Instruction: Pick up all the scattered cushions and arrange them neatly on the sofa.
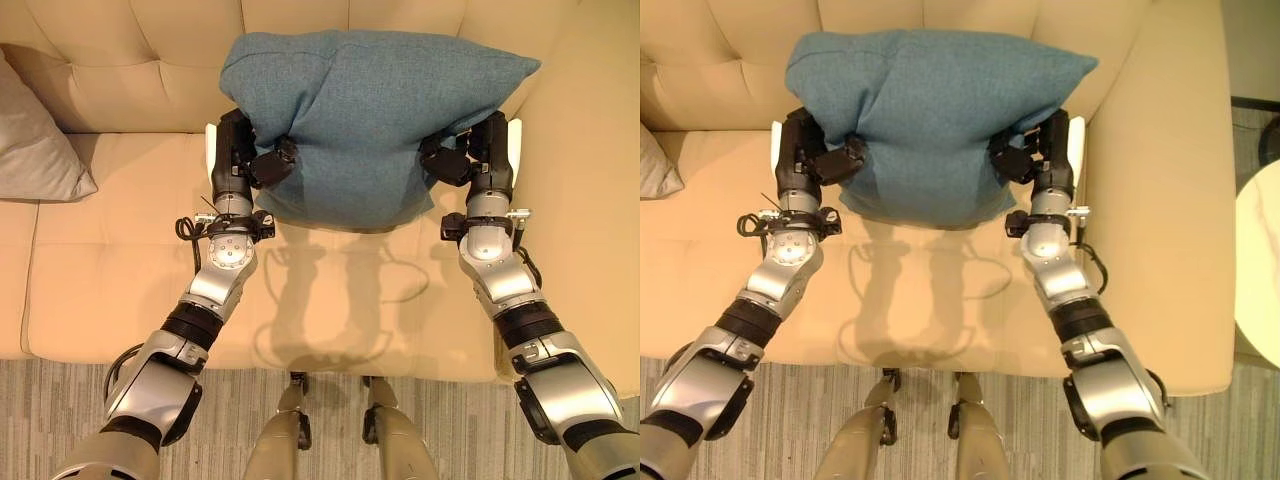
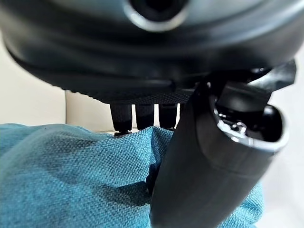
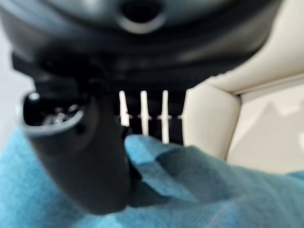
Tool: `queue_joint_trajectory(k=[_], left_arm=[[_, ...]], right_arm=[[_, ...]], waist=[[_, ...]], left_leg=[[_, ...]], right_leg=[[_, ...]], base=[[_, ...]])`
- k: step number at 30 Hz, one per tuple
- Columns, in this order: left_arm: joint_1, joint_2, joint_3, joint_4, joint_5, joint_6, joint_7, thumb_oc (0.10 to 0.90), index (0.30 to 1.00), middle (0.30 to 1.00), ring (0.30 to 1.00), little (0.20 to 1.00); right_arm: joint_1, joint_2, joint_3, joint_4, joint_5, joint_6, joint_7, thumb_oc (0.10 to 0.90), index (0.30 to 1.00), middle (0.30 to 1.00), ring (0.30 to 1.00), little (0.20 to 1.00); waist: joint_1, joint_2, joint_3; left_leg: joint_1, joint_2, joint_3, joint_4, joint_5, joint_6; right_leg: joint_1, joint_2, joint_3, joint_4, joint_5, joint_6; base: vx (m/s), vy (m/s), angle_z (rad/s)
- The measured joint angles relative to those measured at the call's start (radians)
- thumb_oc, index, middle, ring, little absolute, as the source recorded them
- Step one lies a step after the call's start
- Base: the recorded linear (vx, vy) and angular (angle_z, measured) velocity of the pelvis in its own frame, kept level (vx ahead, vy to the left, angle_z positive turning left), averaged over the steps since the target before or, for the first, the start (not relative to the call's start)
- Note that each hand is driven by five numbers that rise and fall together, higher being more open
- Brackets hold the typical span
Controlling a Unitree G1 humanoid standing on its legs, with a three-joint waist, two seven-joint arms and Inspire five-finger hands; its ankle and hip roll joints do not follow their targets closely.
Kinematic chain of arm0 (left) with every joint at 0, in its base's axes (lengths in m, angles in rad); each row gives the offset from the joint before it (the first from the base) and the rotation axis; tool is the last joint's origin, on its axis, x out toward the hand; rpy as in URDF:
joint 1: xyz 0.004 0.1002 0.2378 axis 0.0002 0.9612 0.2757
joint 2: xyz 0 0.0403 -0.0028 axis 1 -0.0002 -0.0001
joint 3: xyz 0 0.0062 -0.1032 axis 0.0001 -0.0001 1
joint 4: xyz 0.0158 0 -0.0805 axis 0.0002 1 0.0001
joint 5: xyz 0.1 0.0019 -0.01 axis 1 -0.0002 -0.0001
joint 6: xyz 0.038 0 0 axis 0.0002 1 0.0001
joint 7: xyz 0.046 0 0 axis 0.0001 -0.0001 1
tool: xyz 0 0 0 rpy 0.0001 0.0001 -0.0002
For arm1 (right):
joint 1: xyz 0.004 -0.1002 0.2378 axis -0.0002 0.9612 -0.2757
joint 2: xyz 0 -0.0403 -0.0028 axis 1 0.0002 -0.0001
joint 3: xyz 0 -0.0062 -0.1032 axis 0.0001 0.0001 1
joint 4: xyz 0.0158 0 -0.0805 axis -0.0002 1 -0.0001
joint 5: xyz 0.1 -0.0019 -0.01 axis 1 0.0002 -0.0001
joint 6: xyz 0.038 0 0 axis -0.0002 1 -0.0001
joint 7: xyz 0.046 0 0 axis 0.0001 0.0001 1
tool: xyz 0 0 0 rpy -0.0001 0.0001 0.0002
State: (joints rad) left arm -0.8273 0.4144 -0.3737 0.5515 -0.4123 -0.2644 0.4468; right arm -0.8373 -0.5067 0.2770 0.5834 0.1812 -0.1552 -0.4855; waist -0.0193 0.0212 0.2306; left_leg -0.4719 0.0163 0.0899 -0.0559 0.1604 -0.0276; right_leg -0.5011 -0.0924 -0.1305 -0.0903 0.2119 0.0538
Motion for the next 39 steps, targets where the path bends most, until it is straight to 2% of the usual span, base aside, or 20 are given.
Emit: queue_joint_trajectory(k=[7,10,13,18,20,24,27,28,29,31,33,34,36,39], left_arm=[[0.011,0.009,0.021,0.016,0.004,-0.001,-0.009,0.8,0.9,0.9,0.9,0.9],[0.008,0.06,0.038,0.095,0.01,-0.001,-0.06,0.8,0.9,0.9,0.9,0.9],[0.04,0.097,0.076,0.111,0.003,0.009,-0.063,0.8,0.9,0.9,0.9,0.9],[0.166,0.113,0.139,0.083,0.005,0.017,-0.067,0.8,0.9,0.9,0.9,0.9],[0.304,0.1,0.168,-0.018,0.017,0.031,-0.085,0.8,0.9,0.9,0.9,0.9],[0.451,0.067,0.181,-0.075,0.046,0.044,-0.128,0.8,0.9,0.9,0.9,0.9],[0.659,0.041,0.201,-0.162,0.098,0.056,-0.204,0.8,0.9,0.9,0.9,0.9],[0.737,0.003,0.237,-0.167,0.12,0.056,-0.239,0.8,0.9,0.9,0.9,0.9],[0.773,0.001,0.234,-0.166,0.121,0.075,-0.248,0.8,0.9,0.9,0.9,0.9],[0.845,-0.005,0.254,-0.155,0.124,0.077,-0.28,0.8,0.9,0.9,0.9,0.9],[0.919,-0.018,0.267,-0.138,0.143,0.097,-0.311,0.8,0.9,0.9,0.9,0.9],[0.969,-0.032,0.277,-0.075,0.165,0.097,-0.347,0.8,0.9,0.9,0.9,0.9],[1.017,-0.045,0.276,0.0,0.183,0.13,-0.364,0.8,0.9,0.9,0.9,0.9],[1.065,-0.071,0.273,0.123,0.228,0.14,-0.379,0.8,0.9,0.9,0.9,0.9]], right_arm=[[0.004,-0.009,0.001,0.003,-0.012,0.002,0.018,0.8,0.9,0.9,0.9,0.9],[0.001,-0.077,0.009,0.01,-0.073,0.009,0.018,0.8,0.9,0.9,0.9,0.9],[0.001,-0.137,0.004,0.011,-0.105,0.023,0.003,0.8,0.9,0.9,0.9,0.9],[0.041,-0.153,-0.096,0.016,-0.123,0.041,-0.004,0.8,0.9,0.9,0.9,0.9],[0.192,-0.152,-0.2,-0.095,-0.128,0.046,0.0,0.8,0.9,0.9,0.9,0.9],[0.366,-0.146,-0.229,-0.145,-0.139,0.046,0.029,0.8,0.9,0.9,0.9,0.9],[0.589,-0.05,-0.269,-0.204,-0.182,0.041,0.108,0.8,0.9,0.9,0.9,0.9],[0.676,0.021,-0.305,-0.2,-0.194,0.042,0.139,0.8,0.9,0.9,0.9,0.9],[0.721,0.029,-0.302,-0.194,-0.194,0.054,0.16,0.8,0.9,0.9,0.9,0.9],[0.792,0.047,-0.298,-0.159,-0.204,0.031,0.187,0.8,0.9,0.9,0.9,0.9],[0.875,0.065,-0.305,-0.15,-0.208,0.05,0.231,0.8,0.9,0.9,0.9,0.9],[0.911,0.075,-0.306,-0.104,-0.221,0.049,0.255,0.8,0.9,0.9,0.9,0.9],[0.959,0.089,-0.304,-0.056,-0.224,0.061,0.278,0.8,0.9,0.9,0.9,0.9],[0.983,0.106,-0.293,0.012,-0.233,0.057,0.286,0.8,0.9,0.9,0.9,0.9]], waist=[[-0.006,0.0,0.0],[-0.007,0.0,0.0],[-0.008,0.0,0.0],[-0.008,0.0,0.0],[-0.005,0.0,0.0],[-0.001,-0.002,-0.001],[0.004,-0.003,-0.001],[0.001,-0.003,-0.001],[0.001,-0.003,-0.001],[-0.001,-0.007,-0.011],[-0.003,-0.009,-0.013],[-0.004,-0.009,-0.029],[-0.017,-0.011,-0.06],[-0.018,-0.014,-0.093]], left_leg=[[0.002,0.001,-0.013,0.001,0.0,0.0],[0.011,0.001,-0.018,-0.001,0.0,0.0],[0.027,0.001,-0.019,-0.003,0.0,0.0],[0.076,0.003,-0.023,-0.023,0.003,-0.004],[0.108,0.004,-0.037,-0.031,0.003,-0.005],[0.145,-0.001,-0.045,-0.032,0.003,-0.005],[0.193,0.002,-0.045,-0.032,-0.005,-0.014],[0.234,0.004,-0.045,-0.033,-0.013,-0.02],[0.259,0.005,-0.045,-0.033,-0.02,-0.018],[0.277,0.006,-0.045,-0.034,-0.037,-0.029],[0.309,0.006,-0.046,-0.034,-0.046,-0.023],[0.332,0.006,-0.045,-0.037,-0.05,-0.016],[0.353,0.005,-0.046,-0.038,-0.055,-0.012],[0.367,0.007,-0.048,-0.035,-0.054,-0.012]], right_leg=[[0.006,0.001,-0.002,0.0,0.0,0.0],[0.016,0.002,-0.004,0.0,0.001,-0.001],[0.032,0.002,-0.005,0.0,0.001,-0.001],[0.075,0.004,-0.011,0.0,-0.005,0.007],[0.11,0.004,-0.03,0.0,-0.015,0.017],[0.154,-0.001,-0.031,-0.001,-0.031,0.028],[0.204,-0.001,-0.034,-0.001,-0.042,0.033],[0.247,0.002,-0.037,-0.001,-0.049,0.034],[0.271,0.002,-0.039,-0.001,-0.06,0.031],[0.287,0.002,-0.037,-0.001,-0.065,0.029],[0.322,0.003,-0.038,-0.001,-0.067,0.027],[0.344,0.002,-0.038,-0.001,-0.069,0.028],[0.367,0.002,-0.041,-0.001,-0.079,0.026],[0.384,0.003,-0.049,-0.001,-0.079,0.026]], base=[[0.0,-0.027,0.02],[0.0,-0.01,0.03],[0.0,0.0,0.0],[0.02,0.0,0.04],[0.02,0.004,0.19],[0.03,-0.011,0.11],[0.07,-0.029,0.02],[0.05,-0.033,-0.01],[0.0,0.0,0.0],[0.0,0.0,0.0],[-0.01,-0.019,-0.01],[-0.05,-0.04,0.01],[-0.05,-0.039,0.05],[-0.05,-0.05,0.05]])
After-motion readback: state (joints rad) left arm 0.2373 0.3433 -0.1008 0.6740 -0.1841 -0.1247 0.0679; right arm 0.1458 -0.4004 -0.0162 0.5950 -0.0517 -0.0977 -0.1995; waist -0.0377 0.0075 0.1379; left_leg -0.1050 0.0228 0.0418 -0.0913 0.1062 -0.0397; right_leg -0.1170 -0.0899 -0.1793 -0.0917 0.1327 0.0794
